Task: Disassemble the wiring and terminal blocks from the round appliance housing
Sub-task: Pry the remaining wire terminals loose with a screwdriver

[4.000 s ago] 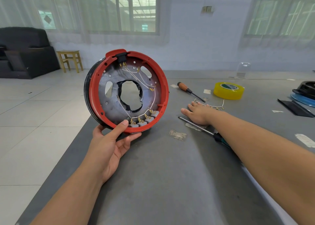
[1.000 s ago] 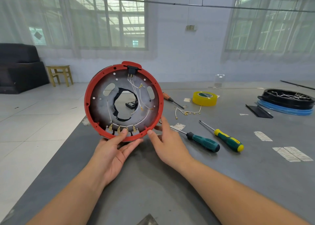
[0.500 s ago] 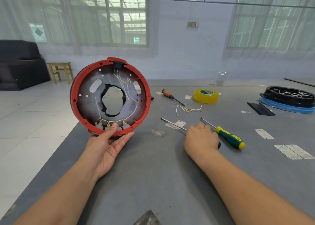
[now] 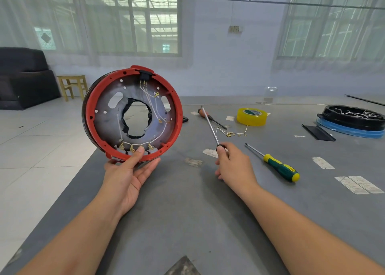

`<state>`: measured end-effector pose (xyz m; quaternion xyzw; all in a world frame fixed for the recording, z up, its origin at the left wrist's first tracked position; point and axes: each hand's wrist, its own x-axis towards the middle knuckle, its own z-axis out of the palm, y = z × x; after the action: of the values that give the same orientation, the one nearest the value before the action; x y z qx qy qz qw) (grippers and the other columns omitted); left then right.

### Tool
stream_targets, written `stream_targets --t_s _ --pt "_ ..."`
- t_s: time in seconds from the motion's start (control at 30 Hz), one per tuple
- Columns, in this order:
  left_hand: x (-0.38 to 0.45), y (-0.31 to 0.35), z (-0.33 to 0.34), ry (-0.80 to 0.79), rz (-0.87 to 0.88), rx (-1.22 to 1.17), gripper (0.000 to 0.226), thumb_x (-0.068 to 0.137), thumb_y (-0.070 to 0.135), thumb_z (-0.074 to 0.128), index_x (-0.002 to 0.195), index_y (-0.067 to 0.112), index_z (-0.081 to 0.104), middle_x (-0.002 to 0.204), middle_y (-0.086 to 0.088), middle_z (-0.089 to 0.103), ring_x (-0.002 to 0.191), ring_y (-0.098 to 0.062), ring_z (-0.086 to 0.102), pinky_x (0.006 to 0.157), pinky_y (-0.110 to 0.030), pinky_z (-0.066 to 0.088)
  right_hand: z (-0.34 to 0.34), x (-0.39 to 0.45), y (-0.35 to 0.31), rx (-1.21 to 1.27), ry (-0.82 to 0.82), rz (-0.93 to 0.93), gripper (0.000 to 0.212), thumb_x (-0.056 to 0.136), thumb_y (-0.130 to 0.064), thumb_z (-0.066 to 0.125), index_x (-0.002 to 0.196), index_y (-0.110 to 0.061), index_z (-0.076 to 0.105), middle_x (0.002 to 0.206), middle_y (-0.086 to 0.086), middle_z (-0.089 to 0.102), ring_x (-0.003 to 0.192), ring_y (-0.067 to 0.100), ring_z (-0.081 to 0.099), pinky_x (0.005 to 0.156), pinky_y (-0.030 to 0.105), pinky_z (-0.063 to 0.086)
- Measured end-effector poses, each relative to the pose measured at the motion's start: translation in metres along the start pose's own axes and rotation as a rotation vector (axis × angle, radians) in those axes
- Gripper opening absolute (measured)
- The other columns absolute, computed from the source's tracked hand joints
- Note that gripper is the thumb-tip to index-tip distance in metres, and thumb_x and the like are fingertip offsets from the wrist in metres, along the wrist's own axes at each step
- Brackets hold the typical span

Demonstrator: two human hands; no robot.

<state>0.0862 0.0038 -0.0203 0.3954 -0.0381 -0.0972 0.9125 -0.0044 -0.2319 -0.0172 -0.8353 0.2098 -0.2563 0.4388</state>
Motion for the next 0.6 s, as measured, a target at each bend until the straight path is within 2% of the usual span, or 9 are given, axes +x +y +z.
stream_targets --t_s 0.07,0.13,0.27,0.4,0.5,0.6 --pt "0.003 0.0 -0.001 0.015 0.007 0.005 0.075 0.087 0.005 0.079 0.15 0.007 0.04 0.128 -0.022 0.071 0.102 -0.039 0.077 0.075 -0.044 0.065 0.004 -0.005 -0.004 0.267 -0.054 0.077 0.021 0.107 -0.034 0.042 0.097 -0.032 0.06 0.082 0.008 0.066 0.054 0.021 0.067 0.054 0.036 0.06" --pt "0.006 -0.001 -0.002 0.033 0.006 0.007 0.075 0.087 0.004 0.08 0.149 0.01 0.038 0.128 -0.022 0.07 0.1 -0.04 0.077 0.076 -0.047 0.065 0.008 -0.008 -0.007 0.315 -0.094 0.07 0.021 0.107 -0.032 0.042 0.098 -0.032 0.062 0.076 0.007 0.066 0.049 0.019 0.063 0.047 0.029 0.054" --pt "0.009 -0.003 -0.004 0.032 -0.001 0.03 0.075 0.086 0.005 0.082 0.144 0.017 0.037 0.128 -0.021 0.07 0.1 -0.039 0.077 0.076 -0.048 0.065 0.008 -0.008 -0.008 0.39 -0.193 0.107 0.016 0.105 -0.024 0.045 0.11 -0.026 0.06 0.073 0.004 0.067 0.051 0.02 0.06 0.048 0.032 0.051" --pt "0.011 -0.005 -0.004 0.032 0.005 0.059 0.067 0.089 0.004 0.079 0.137 0.02 0.036 0.13 -0.02 0.069 0.1 -0.039 0.077 0.077 -0.05 0.065 -0.006 -0.01 0.002 0.557 -0.268 0.117 0.028 0.102 -0.006 0.051 0.125 -0.021 0.051 0.088 0.006 0.074 0.061 0.024 0.061 0.055 0.034 0.051" --pt "0.013 -0.006 -0.005 0.037 -0.01 0.06 0.069 0.091 0.002 0.076 0.142 0.019 0.034 0.131 -0.022 0.068 0.099 -0.042 0.077 0.079 -0.054 0.064 -0.015 -0.017 0.011 0.686 -0.275 0.033 0.025 0.103 -0.007 0.055 0.126 -0.015 0.051 0.108 0.005 0.076 0.069 0.023 0.064 0.06 0.031 0.052" --pt "0.015 -0.006 -0.007 0.033 -0.03 0.068 0.071 0.092 0.001 0.075 0.148 0.015 0.033 0.132 -0.026 0.067 0.101 -0.045 0.075 0.08 -0.055 0.064 -0.024 -0.022 0.017 0.682 -0.281 -0.043 0.022 0.102 -0.012 0.058 0.123 -0.014 0.056 0.116 0.004 0.074 0.076 0.02 0.066 0.063 0.03 0.053"
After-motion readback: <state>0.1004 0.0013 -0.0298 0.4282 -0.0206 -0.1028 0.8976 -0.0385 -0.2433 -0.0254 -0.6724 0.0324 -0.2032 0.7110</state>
